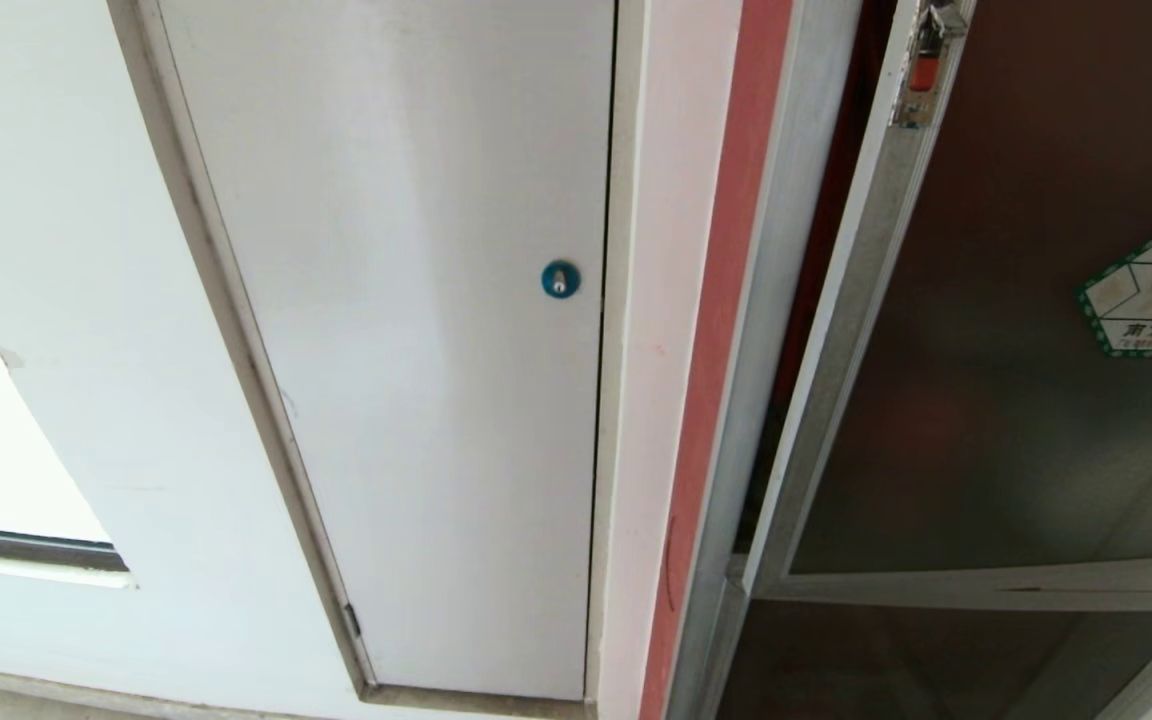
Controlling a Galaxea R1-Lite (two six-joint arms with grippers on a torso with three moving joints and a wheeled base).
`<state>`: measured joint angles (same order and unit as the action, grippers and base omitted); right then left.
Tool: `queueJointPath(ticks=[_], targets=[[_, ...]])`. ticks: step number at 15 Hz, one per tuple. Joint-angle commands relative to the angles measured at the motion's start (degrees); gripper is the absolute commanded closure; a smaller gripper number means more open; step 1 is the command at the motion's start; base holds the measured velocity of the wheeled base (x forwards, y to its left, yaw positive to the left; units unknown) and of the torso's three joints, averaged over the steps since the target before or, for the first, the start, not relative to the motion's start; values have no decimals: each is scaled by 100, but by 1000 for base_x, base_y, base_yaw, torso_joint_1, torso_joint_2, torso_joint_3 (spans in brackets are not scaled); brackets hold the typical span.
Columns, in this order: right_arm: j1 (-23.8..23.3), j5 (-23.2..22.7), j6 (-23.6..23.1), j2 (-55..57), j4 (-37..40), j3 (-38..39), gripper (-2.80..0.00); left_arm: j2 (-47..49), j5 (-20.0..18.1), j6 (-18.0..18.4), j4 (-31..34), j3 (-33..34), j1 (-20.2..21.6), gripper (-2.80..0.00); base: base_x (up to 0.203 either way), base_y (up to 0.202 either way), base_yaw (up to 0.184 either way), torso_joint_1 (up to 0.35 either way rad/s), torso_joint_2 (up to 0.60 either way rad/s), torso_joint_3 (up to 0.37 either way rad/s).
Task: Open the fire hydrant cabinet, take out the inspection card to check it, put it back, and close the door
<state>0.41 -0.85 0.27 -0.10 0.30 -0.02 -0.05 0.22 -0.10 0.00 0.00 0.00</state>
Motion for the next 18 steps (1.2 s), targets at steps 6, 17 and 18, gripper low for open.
queueJointPath(ticks=[6,17,18], targets=[[2,-3,0,5,0,2,0,5,4,28,0,9,0,0,0,0,0,0,0,0],[2,-3,0,8,-1,2,0,2282,-1541,-94,-61,-2104,-19,0,0,0,0,0,0,0],[2,-3,0,1,4,2,0,2779,-1941,-186,-61,-2449,-27,0,0,0,0,0,0,0]])
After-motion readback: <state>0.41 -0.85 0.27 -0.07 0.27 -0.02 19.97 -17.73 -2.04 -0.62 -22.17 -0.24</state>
